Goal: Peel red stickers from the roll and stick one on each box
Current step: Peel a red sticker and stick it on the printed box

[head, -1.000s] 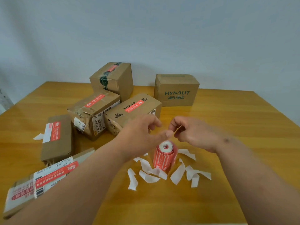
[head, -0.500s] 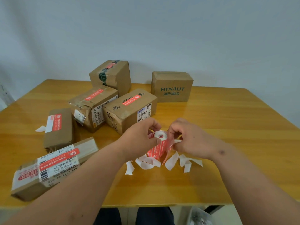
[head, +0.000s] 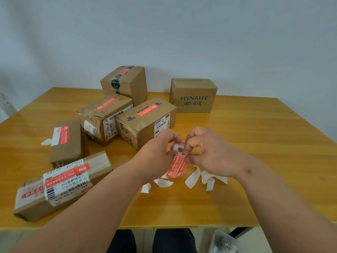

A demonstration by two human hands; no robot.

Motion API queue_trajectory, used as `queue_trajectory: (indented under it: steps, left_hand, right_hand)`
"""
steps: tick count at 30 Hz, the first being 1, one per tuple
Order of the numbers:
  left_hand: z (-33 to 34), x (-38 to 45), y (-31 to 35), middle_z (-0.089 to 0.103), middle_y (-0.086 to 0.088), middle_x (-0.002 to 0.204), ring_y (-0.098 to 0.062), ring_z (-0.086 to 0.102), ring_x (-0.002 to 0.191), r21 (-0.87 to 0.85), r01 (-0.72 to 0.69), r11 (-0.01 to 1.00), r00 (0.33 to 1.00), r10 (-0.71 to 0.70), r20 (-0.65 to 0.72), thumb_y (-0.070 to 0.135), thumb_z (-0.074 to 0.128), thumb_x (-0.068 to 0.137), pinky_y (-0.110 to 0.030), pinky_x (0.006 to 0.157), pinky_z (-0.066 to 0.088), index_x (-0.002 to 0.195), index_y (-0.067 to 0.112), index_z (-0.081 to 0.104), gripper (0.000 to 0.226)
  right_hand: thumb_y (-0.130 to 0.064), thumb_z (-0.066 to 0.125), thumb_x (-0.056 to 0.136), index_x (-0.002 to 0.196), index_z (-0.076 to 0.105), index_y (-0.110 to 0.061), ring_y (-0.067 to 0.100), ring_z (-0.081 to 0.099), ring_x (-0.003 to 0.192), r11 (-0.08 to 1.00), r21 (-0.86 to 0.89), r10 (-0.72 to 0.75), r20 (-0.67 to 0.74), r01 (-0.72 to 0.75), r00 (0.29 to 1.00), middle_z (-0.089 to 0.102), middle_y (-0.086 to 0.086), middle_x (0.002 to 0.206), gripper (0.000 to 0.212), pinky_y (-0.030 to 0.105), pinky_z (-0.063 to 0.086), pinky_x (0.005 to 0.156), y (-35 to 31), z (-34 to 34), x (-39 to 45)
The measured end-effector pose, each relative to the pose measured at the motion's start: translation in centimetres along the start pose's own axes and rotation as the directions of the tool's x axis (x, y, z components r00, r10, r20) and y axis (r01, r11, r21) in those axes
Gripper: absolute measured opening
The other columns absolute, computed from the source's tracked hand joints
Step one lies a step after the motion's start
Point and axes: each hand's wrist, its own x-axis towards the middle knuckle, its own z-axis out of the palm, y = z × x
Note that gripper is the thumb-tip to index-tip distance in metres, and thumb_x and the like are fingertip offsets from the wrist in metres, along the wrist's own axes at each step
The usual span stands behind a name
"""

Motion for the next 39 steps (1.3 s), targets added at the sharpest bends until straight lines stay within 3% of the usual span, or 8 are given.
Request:
queue_trajectory:
  steps: [2,5,8,13,17,26,34,39]
  left_hand:
    - [-0.3,-0.1,-0.2,0.049,0.013,0.14,-0.01,0.049,0.125,0.0,-0.017,1.0,0.998,0.017,-0.06,0.018,0.053,0.098,-0.037,0.101,0.046,0.101,0.026,0.06,0.011]
    - [-1.1,-0.6,0.3,0.054,0.013,0.119,0.003,0.046,0.11,0.063,-0.109,0.992,0.981,0.118,-0.157,0.028,0.059,0.094,-0.018,0.09,0.041,0.089,0.021,0.067,0.012]
    - [-1.6,-0.8,0.8,0.053,0.013,0.098,-0.003,0.047,0.095,0.213,-0.14,0.967,0.98,0.166,-0.107,0.036,0.067,0.086,-0.018,0.08,0.041,0.081,0.025,0.067,0.013]
    - [-2.2,-0.4,1.2,0.053,0.012,0.09,-0.004,0.05,0.079,0.358,-0.054,0.932,0.998,0.061,-0.008,0.029,0.057,0.094,-0.014,0.062,0.037,0.081,0.03,0.056,0.013]
    - [-2.2,-0.5,1.3,0.06,0.002,0.084,-0.006,0.05,0.069,0.309,-0.002,0.951,0.998,-0.016,0.056,0.027,0.049,0.099,-0.018,0.055,0.037,0.09,0.02,0.056,0.014]
    - [-2.4,-0.6,1.2,0.063,0.004,0.076,-0.008,0.054,0.064,0.305,0.005,0.952,0.998,-0.023,0.055,0.032,0.054,0.097,-0.021,0.054,0.043,0.084,0.029,0.06,0.015]
    - [-2.4,-0.8,1.1,0.067,-0.006,0.081,-0.01,0.053,0.064,0.186,0.042,0.982,0.998,-0.05,0.035,0.027,0.055,0.097,-0.027,0.059,0.046,0.083,0.021,0.064,0.017]
    - [-2.3,-0.8,0.8,0.066,-0.006,0.079,-0.009,0.052,0.063,0.117,0.063,0.991,0.997,-0.067,0.028,0.025,0.055,0.096,-0.026,0.059,0.046,0.083,0.017,0.066,0.018]
  right_hand:
    - [-0.027,0.069,0.086,0.085,0.063,-0.031,0.014,0.038,0.113,1.0,-0.017,0.001,0.009,-0.001,1.0,0.048,-0.008,0.113,0.007,0.024,0.031,0.087,-0.2,0.0,0.1]
    - [-0.026,0.065,0.089,0.087,0.058,-0.03,0.015,0.037,0.114,0.998,-0.067,0.002,0.02,0.0,1.0,0.048,-0.006,0.115,0.008,0.022,0.03,0.084,-0.5,0.0,0.2]
    - [-0.028,0.063,0.09,0.088,0.057,-0.028,0.016,0.037,0.113,0.996,-0.09,-0.009,0.024,0.011,1.0,0.048,-0.005,0.115,0.006,0.022,0.03,0.081,-0.8,0.1,0.3]
    - [-0.028,0.063,0.089,0.091,0.063,-0.025,0.018,0.038,0.111,0.993,-0.115,-0.016,0.004,0.016,1.0,0.05,-0.003,0.111,0.004,0.027,0.036,0.087,-1.3,0.2,0.6]
    - [-0.03,0.061,0.09,0.078,0.05,-0.031,0.02,0.039,0.105,0.991,-0.128,-0.037,-0.018,0.034,0.999,0.05,-0.003,0.105,0.016,0.03,0.039,0.086,-1.6,0.1,0.9]
    - [-0.028,0.065,0.087,0.081,0.055,-0.027,0.018,0.04,0.101,0.983,-0.175,-0.059,-0.039,0.051,0.997,0.051,-0.004,0.101,0.012,0.026,0.037,0.081,-1.9,0.1,1.2]
    - [-0.027,0.068,0.085,0.075,0.051,-0.028,0.017,0.044,0.094,0.98,-0.189,-0.074,-0.04,0.065,0.996,0.053,-0.003,0.097,0.02,0.031,0.039,0.091,-2.0,0.1,1.4]
    - [-0.024,0.068,0.085,0.071,0.05,-0.027,0.017,0.043,0.097,0.982,-0.17,-0.085,-0.04,0.077,0.996,0.054,-0.003,0.096,0.023,0.026,0.037,0.081,-2.1,0.2,1.5]
